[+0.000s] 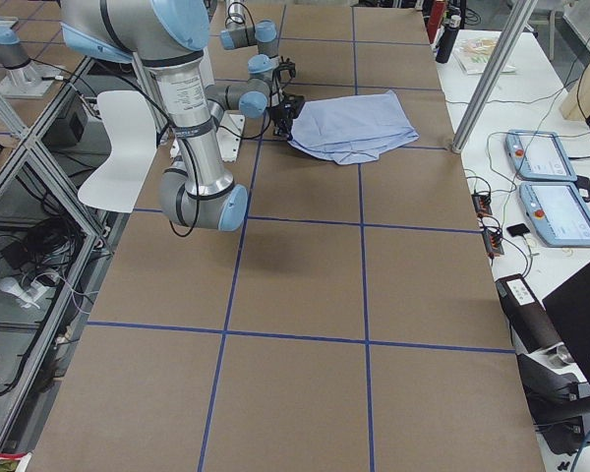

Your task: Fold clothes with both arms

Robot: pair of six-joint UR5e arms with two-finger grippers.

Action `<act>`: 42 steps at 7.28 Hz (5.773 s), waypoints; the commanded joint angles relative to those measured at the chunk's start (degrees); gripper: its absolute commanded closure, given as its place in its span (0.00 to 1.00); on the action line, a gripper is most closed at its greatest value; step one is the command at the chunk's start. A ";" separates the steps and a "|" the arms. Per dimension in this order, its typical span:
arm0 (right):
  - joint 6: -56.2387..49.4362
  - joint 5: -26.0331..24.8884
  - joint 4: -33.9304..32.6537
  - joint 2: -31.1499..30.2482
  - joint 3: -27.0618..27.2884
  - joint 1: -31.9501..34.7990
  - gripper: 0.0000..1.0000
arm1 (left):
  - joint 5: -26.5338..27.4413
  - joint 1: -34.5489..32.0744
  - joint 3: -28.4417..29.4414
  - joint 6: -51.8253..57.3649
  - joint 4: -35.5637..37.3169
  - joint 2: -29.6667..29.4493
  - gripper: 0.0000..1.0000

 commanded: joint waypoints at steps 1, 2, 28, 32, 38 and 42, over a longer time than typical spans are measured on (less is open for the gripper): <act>0.00 0.00 0.00 0.00 0.01 0.01 1.00 | 0.06 0.06 0.07 0.15 0.74 -0.06 0.54; 0.00 0.00 0.00 -0.09 0.01 0.01 1.00 | 0.06 0.06 0.16 0.15 0.74 -0.24 0.56; -16.60 4.57 -5.67 14.64 -11.24 17.40 1.00 | -8.02 -26.03 -1.22 23.51 19.92 -15.51 1.00; -22.31 8.59 9.13 23.28 -36.69 21.53 1.00 | -7.67 -28.93 22.26 28.79 2.97 -20.72 1.00; -27.24 9.05 18.61 25.93 -47.25 21.72 0.65 | -7.58 -29.29 28.55 32.06 -4.33 -20.89 0.64; -34.23 28.43 9.56 30.15 -46.25 31.36 0.00 | -22.75 -39.37 23.14 43.17 -3.76 -17.32 0.00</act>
